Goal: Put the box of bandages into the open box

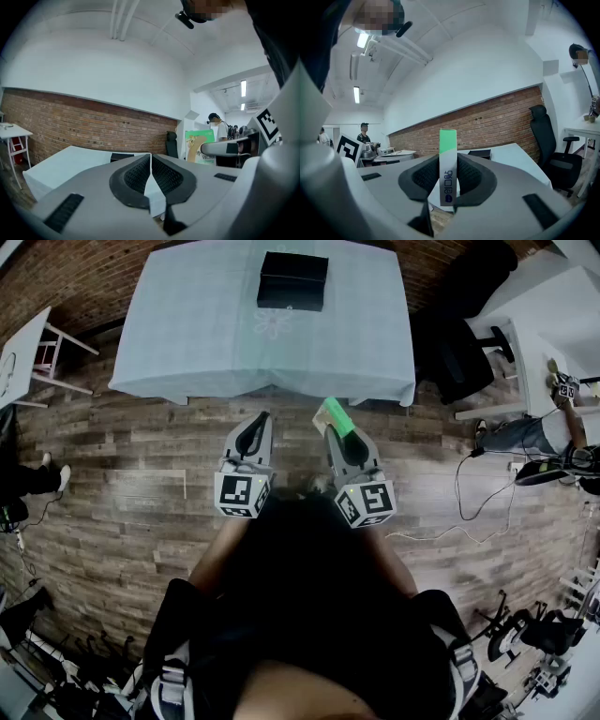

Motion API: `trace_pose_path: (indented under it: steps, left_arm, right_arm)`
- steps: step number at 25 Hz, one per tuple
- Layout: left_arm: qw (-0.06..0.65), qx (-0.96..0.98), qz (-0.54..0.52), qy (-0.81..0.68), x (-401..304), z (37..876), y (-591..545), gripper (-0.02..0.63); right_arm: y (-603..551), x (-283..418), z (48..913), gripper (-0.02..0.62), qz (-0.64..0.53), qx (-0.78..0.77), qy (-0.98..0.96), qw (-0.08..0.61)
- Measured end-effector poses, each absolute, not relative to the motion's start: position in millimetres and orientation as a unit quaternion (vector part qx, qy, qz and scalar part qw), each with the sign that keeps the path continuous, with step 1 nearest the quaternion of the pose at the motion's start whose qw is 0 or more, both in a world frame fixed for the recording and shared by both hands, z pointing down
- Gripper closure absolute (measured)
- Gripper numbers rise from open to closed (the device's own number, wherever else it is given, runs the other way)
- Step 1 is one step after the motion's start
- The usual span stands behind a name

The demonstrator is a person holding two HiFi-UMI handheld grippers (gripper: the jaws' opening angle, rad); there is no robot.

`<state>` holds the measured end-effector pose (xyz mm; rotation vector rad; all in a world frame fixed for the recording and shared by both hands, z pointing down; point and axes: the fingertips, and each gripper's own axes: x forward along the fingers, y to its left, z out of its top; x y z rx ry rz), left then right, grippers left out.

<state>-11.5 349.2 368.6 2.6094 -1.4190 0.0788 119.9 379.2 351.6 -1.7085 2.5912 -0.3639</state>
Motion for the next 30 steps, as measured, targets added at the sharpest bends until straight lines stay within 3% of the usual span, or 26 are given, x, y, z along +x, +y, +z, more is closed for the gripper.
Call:
trace_pose_path:
  steps: [19,30]
  left_arm:
    - [0.084,0.876,0.024,-0.474,-37.1,370.9,343.0,0.568]
    - [0.083,0.887,0.026,-0.454,-81.6,372.4,337.8,0.568]
  right_arm:
    - [371.3,106.1,351.2,0.492,-0.121,-0.566,0.815,0.015]
    - [364.5,56.1,355.9,0.492,-0.119,-0.583,0.804,0.011]
